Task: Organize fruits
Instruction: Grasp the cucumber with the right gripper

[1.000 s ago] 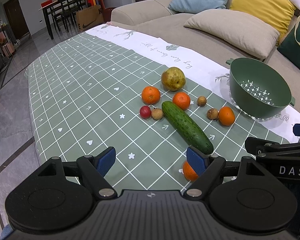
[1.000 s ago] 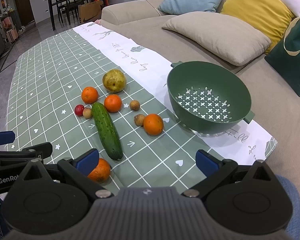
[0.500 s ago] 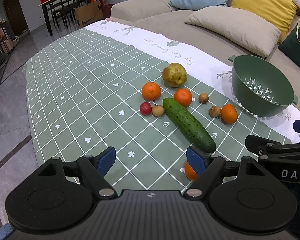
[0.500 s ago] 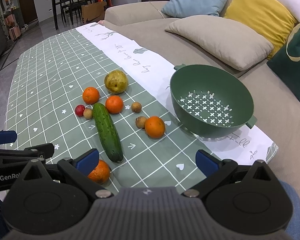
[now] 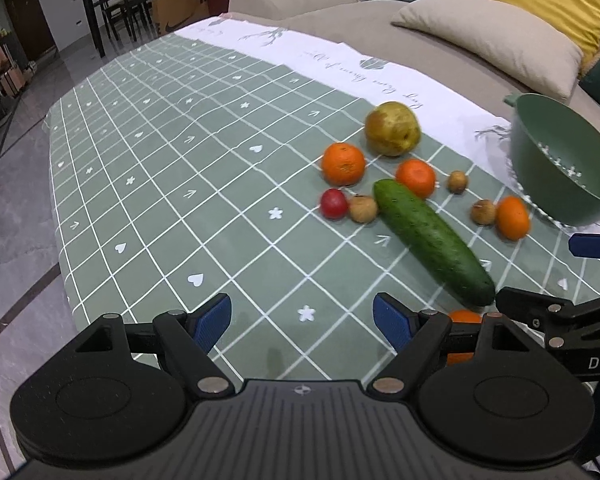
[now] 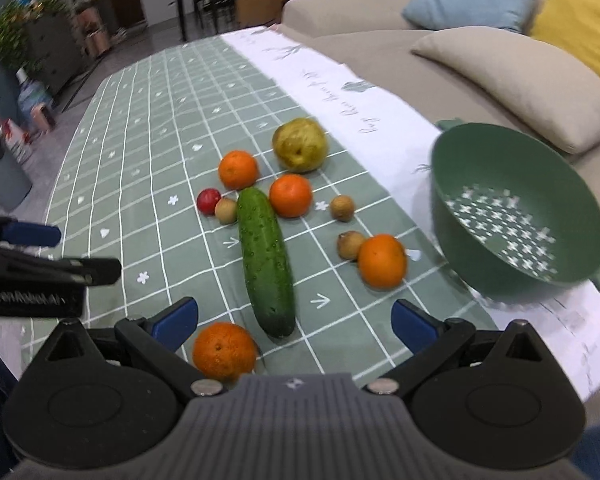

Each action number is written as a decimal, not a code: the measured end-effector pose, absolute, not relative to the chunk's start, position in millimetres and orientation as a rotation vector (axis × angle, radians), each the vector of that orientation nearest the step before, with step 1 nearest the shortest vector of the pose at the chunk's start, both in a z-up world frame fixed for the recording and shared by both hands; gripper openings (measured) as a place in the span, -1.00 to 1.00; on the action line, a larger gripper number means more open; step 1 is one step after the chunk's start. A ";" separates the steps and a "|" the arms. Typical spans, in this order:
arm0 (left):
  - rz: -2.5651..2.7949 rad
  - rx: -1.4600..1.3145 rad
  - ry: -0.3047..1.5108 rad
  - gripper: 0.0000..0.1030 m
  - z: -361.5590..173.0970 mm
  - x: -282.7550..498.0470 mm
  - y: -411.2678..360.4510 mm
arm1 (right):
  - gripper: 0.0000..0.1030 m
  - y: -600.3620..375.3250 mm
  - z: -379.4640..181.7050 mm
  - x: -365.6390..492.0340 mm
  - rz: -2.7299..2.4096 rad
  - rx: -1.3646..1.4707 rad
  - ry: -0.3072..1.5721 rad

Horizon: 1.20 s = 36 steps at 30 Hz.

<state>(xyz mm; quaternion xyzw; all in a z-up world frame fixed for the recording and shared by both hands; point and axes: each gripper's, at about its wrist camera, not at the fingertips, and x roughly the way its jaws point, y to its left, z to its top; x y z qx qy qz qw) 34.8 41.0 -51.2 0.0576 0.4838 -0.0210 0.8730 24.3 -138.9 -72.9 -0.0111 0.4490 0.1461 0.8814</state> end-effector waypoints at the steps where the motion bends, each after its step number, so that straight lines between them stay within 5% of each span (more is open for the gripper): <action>1: -0.051 0.120 1.012 0.83 -52.9 36.3 43.4 | 0.91 -136.6 -76.4 28.0 0.314 -0.029 0.939; 19: -0.052 0.145 1.066 0.83 -85.2 61.6 56.1 | 0.73 -103.5 -112.2 86.1 0.424 -0.063 0.958; 32: -0.053 0.122 1.091 0.83 -97.4 61.7 56.8 | -0.23 -88.4 -134.5 107.2 0.433 -0.093 0.983; 36: -0.058 0.103 1.089 0.83 -95.1 58.0 55.5 | -0.32 -87.6 -135.1 108.0 0.448 -0.100 0.973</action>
